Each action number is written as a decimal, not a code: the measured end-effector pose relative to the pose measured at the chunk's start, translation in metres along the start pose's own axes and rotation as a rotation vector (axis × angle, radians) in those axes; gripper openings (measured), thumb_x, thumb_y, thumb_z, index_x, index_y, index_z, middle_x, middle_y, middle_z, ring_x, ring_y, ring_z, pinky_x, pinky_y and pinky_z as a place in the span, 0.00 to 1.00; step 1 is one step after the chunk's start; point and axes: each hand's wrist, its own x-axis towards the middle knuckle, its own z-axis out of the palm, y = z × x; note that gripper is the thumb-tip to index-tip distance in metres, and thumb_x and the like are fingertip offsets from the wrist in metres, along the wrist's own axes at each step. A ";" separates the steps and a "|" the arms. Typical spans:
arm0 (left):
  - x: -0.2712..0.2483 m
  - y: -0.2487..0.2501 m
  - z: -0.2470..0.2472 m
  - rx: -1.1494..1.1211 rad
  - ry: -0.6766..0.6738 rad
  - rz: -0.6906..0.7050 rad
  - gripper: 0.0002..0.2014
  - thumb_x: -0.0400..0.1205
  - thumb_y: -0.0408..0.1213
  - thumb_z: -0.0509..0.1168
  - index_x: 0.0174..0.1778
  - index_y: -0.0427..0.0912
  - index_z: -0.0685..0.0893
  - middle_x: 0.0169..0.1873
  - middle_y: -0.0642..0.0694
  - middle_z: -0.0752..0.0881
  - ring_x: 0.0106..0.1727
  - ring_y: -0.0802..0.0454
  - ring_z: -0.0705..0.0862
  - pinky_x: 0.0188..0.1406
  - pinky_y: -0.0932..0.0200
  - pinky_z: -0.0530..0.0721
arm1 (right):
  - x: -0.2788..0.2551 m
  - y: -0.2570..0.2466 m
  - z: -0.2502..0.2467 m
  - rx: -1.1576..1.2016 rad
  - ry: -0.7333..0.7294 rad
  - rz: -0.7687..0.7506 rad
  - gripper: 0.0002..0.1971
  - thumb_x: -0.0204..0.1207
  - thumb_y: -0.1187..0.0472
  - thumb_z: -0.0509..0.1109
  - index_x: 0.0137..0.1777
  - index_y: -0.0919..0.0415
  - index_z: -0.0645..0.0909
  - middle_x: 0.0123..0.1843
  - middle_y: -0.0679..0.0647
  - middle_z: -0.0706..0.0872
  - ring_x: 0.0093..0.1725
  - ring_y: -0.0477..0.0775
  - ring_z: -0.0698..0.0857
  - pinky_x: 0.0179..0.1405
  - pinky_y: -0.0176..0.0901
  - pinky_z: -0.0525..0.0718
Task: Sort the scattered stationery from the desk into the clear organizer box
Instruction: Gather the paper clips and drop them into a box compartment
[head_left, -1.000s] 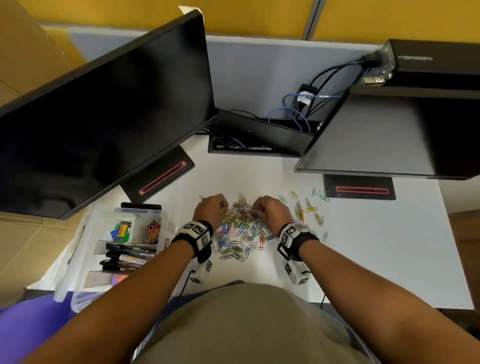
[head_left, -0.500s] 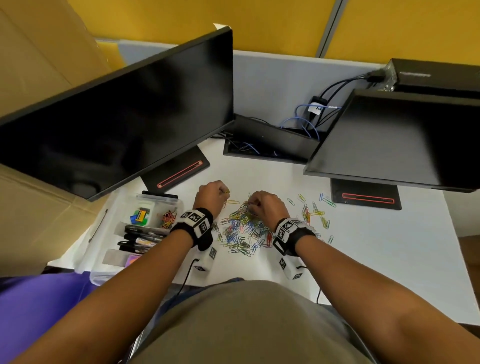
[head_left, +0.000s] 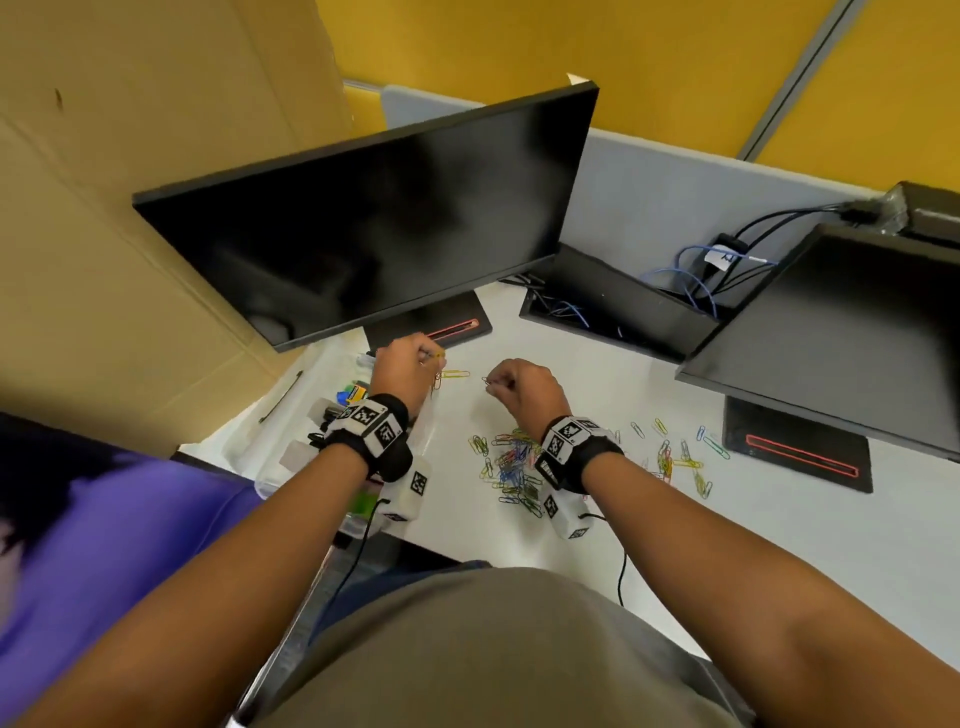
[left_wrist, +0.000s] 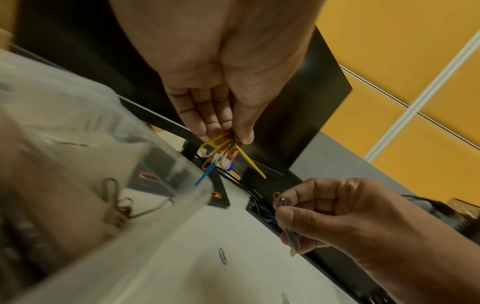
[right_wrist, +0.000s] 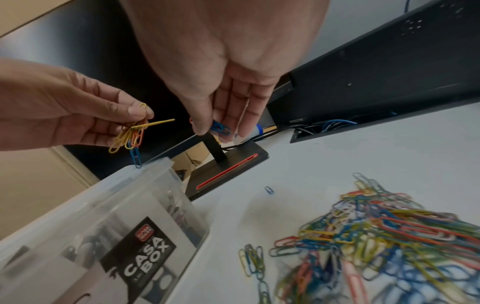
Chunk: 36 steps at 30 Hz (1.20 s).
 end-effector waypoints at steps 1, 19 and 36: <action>0.000 -0.005 -0.006 -0.003 0.020 -0.018 0.02 0.81 0.36 0.70 0.42 0.46 0.87 0.34 0.52 0.85 0.44 0.50 0.86 0.52 0.55 0.84 | 0.002 -0.006 0.003 0.007 0.003 -0.010 0.06 0.79 0.53 0.72 0.51 0.52 0.86 0.47 0.48 0.89 0.47 0.51 0.86 0.49 0.50 0.86; -0.006 -0.057 -0.012 0.247 -0.108 -0.022 0.05 0.84 0.40 0.66 0.49 0.50 0.87 0.45 0.45 0.89 0.46 0.46 0.87 0.52 0.51 0.87 | 0.005 -0.059 0.025 0.036 0.034 -0.075 0.06 0.79 0.55 0.73 0.52 0.54 0.86 0.46 0.49 0.88 0.45 0.50 0.85 0.48 0.49 0.87; -0.002 -0.097 -0.030 0.359 -0.069 0.028 0.11 0.78 0.35 0.72 0.54 0.46 0.80 0.53 0.44 0.84 0.50 0.44 0.84 0.51 0.46 0.87 | 0.020 -0.109 0.064 0.125 0.034 -0.004 0.04 0.77 0.57 0.75 0.49 0.55 0.85 0.40 0.50 0.87 0.40 0.50 0.86 0.43 0.42 0.86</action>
